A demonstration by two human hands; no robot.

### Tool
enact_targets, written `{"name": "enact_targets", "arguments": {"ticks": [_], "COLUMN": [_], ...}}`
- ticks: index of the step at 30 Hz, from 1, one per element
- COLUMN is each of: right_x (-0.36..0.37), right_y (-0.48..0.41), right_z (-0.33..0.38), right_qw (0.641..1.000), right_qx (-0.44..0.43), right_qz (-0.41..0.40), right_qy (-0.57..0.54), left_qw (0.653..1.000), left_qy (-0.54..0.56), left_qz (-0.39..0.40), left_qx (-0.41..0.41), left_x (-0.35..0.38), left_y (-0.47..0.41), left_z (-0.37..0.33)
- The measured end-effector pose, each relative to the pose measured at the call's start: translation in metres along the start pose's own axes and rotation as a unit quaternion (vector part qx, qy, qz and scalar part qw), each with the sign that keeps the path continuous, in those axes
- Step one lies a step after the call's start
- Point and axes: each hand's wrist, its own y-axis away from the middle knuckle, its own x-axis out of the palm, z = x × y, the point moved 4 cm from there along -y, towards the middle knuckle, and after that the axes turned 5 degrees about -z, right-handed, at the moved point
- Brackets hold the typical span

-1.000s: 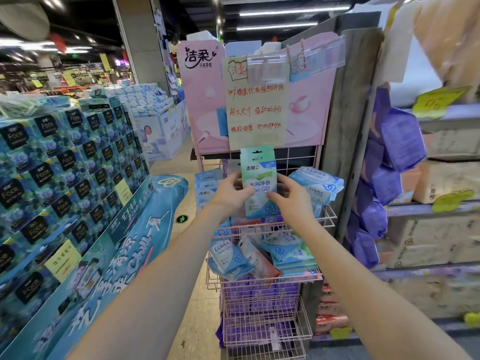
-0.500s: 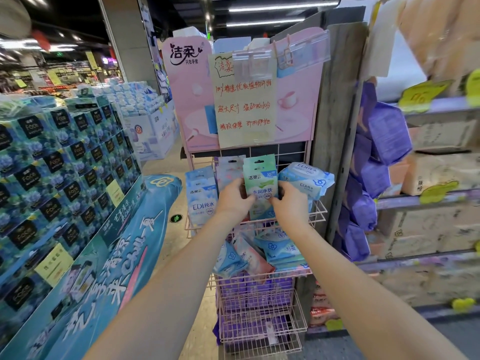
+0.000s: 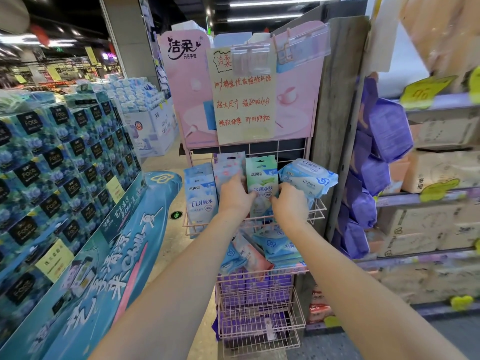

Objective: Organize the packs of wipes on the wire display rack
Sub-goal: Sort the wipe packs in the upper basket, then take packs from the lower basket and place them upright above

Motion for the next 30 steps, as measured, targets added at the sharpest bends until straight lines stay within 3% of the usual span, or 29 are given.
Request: {"name": "enact_targets", "arguments": {"ticks": [11, 21, 26, 30], "right_x": [-0.002, -0.013, -0.023, -0.019], "right_y": [0.013, 0.025, 0.047, 0.069], "right_z": [-0.002, -0.001, 0.014, 0.015], "right_qw": [0.999, 0.998, 0.987, 0.98], "right_qx": [-0.026, -0.03, -0.137, -0.189], "right_qz": [-0.001, -0.028, -0.074, -0.031], "right_qy": [0.029, -0.049, -0.042, -0.052], "left_qw": [0.999, 0.998, 0.99, 0.983], "left_qy": [-0.049, -0.065, -0.107, -0.12], "left_qz": [-0.008, -0.007, -0.011, -0.026], "left_qx": [-0.02, 0.02, 0.088, 0.136], "left_x": [-0.012, -0.029, -0.039, -0.047], "left_y": [0.008, 0.03, 0.043, 0.059], "left_z": [0.009, 0.009, 0.01, 0.01]}}
